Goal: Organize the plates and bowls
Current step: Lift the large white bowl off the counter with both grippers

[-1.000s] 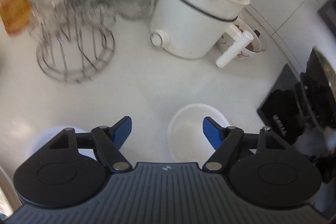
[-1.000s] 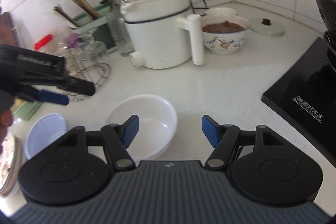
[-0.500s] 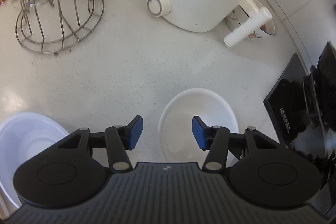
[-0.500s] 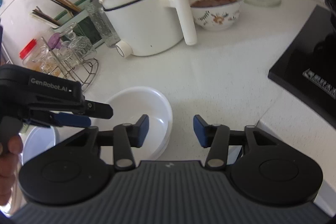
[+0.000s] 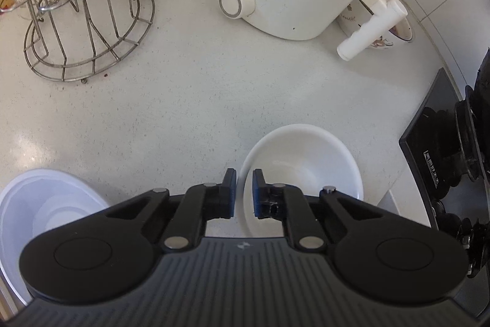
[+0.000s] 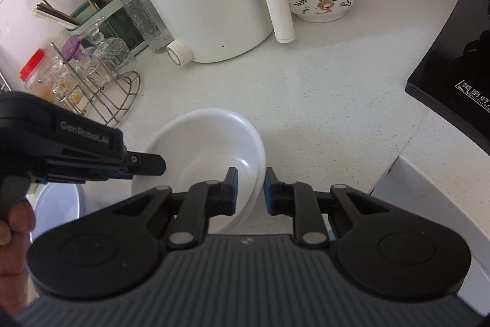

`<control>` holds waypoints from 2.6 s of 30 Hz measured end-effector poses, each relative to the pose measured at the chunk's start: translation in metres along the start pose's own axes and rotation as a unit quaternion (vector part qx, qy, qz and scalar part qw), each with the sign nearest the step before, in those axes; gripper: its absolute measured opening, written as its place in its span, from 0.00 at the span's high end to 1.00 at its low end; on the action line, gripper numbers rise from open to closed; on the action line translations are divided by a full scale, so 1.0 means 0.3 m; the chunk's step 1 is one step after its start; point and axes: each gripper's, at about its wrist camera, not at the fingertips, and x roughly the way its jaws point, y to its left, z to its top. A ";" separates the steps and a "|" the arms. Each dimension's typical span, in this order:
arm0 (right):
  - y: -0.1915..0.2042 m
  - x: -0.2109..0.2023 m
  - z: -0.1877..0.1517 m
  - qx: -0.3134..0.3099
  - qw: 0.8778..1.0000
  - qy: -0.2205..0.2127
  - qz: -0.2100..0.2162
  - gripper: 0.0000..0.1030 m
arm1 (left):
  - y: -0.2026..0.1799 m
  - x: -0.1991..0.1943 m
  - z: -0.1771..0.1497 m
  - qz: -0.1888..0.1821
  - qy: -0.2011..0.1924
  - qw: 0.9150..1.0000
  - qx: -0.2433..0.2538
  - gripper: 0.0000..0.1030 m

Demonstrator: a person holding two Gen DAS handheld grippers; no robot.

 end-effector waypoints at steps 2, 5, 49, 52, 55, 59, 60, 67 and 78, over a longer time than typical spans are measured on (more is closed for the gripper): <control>0.006 -0.006 0.006 -0.003 1.000 -0.003 0.002 0.80 | 0.005 0.001 0.002 -0.001 0.006 1.000 -0.001 0.87; 0.016 -0.014 0.009 -0.006 1.000 -0.005 0.007 0.80 | 0.010 -0.010 0.006 0.000 0.004 1.000 -0.006 0.87; 0.327 -0.163 0.071 -0.046 0.990 0.001 0.136 0.78 | 0.296 -0.485 -0.082 -0.009 -0.096 0.988 -0.121 0.86; 0.357 -0.151 0.053 -0.070 0.988 0.007 0.136 0.78 | 0.326 -0.493 -0.109 -0.009 -0.102 0.986 -0.132 0.86; 0.375 -0.136 0.039 -0.076 0.987 0.018 0.138 0.79 | 0.361 -0.495 -0.132 -0.012 -0.106 0.984 -0.143 0.86; 0.423 -0.119 0.033 -0.091 0.986 0.027 0.137 0.79 | 0.404 -0.515 -0.160 -0.013 -0.113 0.982 -0.148 0.86; 0.436 -0.118 0.032 -0.096 0.986 0.025 0.137 0.79 | 0.413 -0.520 -0.166 -0.011 -0.116 0.982 -0.148 0.86; 0.511 -0.076 0.010 -0.136 0.982 0.041 0.122 0.79 | 0.493 -0.522 -0.226 -0.022 -0.112 0.978 -0.172 0.86; 0.562 -0.020 -0.048 -0.168 0.977 0.064 0.110 0.78 | 0.559 -0.473 -0.260 -0.001 -0.108 0.979 -0.171 0.86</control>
